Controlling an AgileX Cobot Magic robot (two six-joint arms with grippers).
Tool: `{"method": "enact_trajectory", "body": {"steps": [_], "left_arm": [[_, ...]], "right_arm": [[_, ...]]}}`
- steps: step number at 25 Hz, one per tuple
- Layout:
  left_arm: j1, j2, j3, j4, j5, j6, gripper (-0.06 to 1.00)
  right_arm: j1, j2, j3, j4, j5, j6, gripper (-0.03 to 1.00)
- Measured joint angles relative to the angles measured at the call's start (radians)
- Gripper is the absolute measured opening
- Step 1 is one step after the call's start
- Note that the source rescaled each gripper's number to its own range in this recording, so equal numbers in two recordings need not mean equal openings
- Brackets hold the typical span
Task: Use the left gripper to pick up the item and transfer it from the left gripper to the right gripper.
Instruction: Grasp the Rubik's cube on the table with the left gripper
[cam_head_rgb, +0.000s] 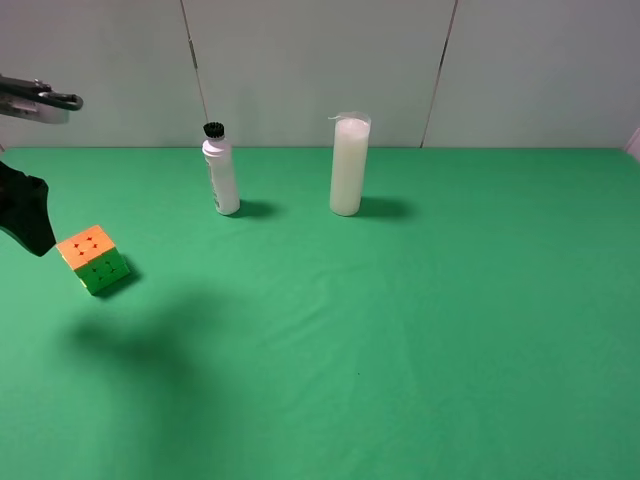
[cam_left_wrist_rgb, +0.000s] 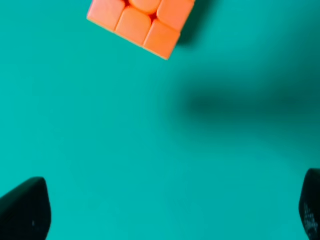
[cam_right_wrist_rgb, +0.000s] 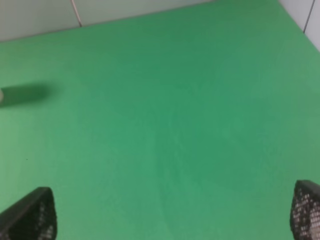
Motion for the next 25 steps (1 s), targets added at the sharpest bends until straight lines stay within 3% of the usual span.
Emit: {"method": "enact_trajectory", "body": {"steps": [9,25], "left_arm": [[0.0,0.128,-0.026,0.027,-0.138,0.102,1.0],[-0.024,0.294,-0.048,0.045,-0.276,0.193,1.0]], "right_arm": [[0.0,0.0,0.0,0.0,0.0,0.0,1.0],[0.0,0.0,0.0,0.0,0.0,0.0,1.0]]}}
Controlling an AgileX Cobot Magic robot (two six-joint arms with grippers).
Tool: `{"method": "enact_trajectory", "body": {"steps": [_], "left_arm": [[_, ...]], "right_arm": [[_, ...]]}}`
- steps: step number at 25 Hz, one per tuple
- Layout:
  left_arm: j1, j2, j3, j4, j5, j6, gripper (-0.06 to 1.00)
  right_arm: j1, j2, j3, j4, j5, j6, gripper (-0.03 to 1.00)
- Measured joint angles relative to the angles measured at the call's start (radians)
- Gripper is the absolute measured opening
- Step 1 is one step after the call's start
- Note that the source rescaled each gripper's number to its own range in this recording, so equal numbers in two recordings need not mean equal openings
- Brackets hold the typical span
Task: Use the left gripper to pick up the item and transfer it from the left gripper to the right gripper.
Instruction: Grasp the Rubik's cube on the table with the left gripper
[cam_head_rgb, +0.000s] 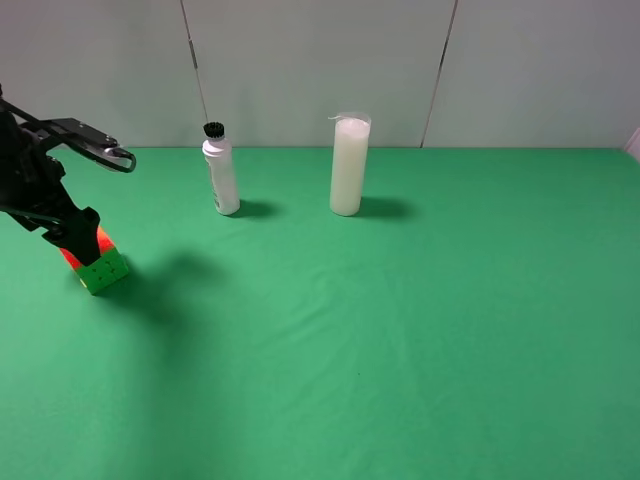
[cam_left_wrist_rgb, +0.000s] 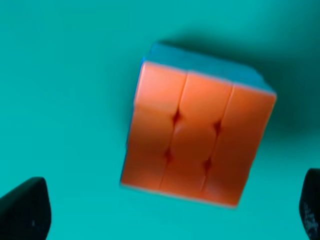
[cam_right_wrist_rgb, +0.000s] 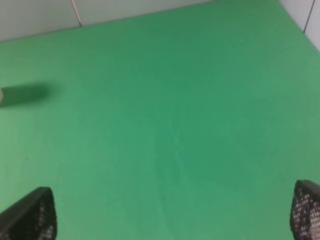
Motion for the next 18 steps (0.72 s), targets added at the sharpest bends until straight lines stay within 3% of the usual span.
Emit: {"method": "enact_trajectory", "body": {"steps": [18], "left_arm": [[-0.018,0.133,0.001,0.026,-0.068,0.023,1.0]], "right_arm": [[0.0,0.0,0.0,0.002,0.0,0.0,1.0]]}}
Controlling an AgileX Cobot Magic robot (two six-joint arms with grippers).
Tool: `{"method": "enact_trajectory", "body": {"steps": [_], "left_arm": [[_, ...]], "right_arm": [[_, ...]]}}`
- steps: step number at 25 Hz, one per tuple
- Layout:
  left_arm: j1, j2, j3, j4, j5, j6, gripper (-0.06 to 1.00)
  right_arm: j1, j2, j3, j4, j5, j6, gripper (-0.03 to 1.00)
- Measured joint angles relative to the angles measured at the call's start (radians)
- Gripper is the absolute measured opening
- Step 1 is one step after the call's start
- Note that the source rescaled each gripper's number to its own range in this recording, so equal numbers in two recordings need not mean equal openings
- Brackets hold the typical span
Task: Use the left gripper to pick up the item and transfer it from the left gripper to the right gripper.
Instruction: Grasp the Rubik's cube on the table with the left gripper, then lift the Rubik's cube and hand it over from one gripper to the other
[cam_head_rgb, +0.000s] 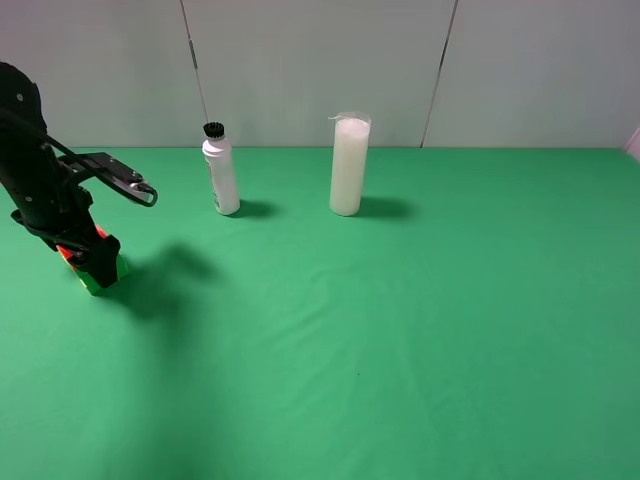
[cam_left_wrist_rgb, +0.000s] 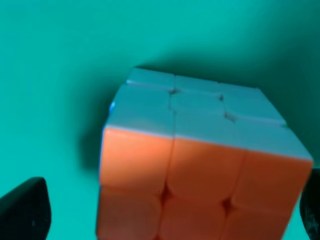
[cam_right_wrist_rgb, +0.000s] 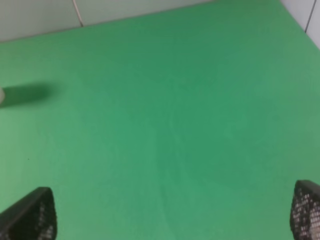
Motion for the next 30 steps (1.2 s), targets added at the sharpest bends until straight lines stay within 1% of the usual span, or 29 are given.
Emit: {"method": "enact_trajectory", "body": {"steps": [11,12,14,15,18,20,21,22,26,30], "left_arm": [[0.0,0.029,0.008,0.0,-0.04,0.012,1.0],[0.0,0.029,0.008,0.0,-0.04,0.013,0.98],[0.0,0.029,0.008,0.0,-0.037,0.015,0.87],[0.0,0.029,0.008,0.0,-0.036,0.015,0.77],[0.0,0.029,0.008,0.0,-0.032,0.016,0.43],[0.0,0.029,0.008,0.0,-0.029,0.023,0.17],[0.0,0.029,0.008,0.0,-0.025,0.029,0.06],[0.0,0.029,0.009,0.0,-0.024,0.04,0.0],[0.0,0.029,0.009,0.0,-0.021,0.063,0.0],[0.0,0.029,0.01,0.0,-0.021,0.066,0.0]], "right_arm": [[0.0,0.0,0.0,0.0,0.0,0.0,1.0],[0.0,0.0,0.0,0.0,0.0,0.0,1.0],[0.0,0.0,0.0,0.0,0.0,0.0,1.0],[0.0,0.0,0.0,0.0,0.0,0.0,1.0],[0.0,0.0,0.0,0.0,0.0,0.0,1.0],[0.0,0.0,0.0,0.0,0.0,0.0,1.0],[0.0,0.0,0.0,0.0,0.0,0.0,1.0],[0.0,0.0,0.0,0.0,0.0,0.0,1.0],[0.0,0.0,0.0,0.0,0.0,0.0,1.0],[0.0,0.0,0.0,0.0,0.0,0.0,1.0]]}}
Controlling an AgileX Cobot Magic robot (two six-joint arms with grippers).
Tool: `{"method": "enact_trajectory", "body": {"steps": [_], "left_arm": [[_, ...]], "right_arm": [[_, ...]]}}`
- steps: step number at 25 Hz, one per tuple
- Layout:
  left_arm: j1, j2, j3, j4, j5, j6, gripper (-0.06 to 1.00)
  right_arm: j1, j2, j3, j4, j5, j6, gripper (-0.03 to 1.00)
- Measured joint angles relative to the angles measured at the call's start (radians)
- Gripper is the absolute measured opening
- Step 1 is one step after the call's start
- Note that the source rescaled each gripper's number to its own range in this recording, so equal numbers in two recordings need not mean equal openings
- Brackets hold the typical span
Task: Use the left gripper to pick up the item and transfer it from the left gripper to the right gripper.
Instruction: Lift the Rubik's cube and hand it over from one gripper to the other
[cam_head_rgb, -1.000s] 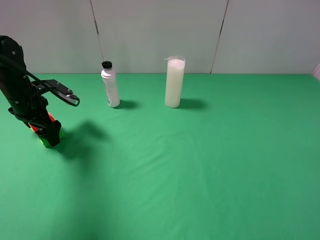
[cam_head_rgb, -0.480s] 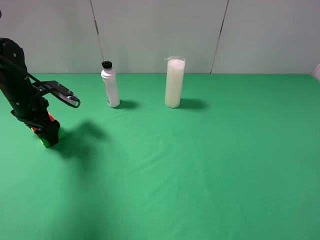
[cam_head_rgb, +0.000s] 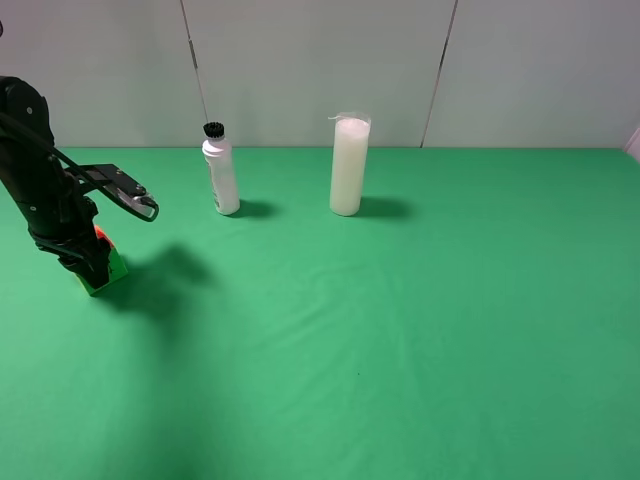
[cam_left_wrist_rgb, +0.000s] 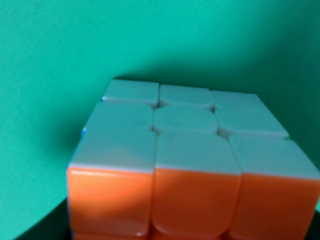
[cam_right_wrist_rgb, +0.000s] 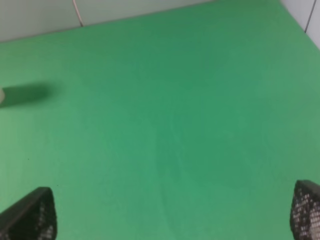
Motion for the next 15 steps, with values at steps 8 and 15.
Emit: {"method": "enact_trajectory", "body": {"steps": [8,15], "left_arm": [[0.0,-0.037,-0.013,0.014,0.033,0.001,0.0],[0.0,-0.181,-0.066,0.015,0.156,0.001,0.0]], "right_arm": [[0.0,0.0,0.0,0.0,0.0,0.0,1.0],[0.0,0.0,0.0,0.0,0.0,0.0,1.0]]}}
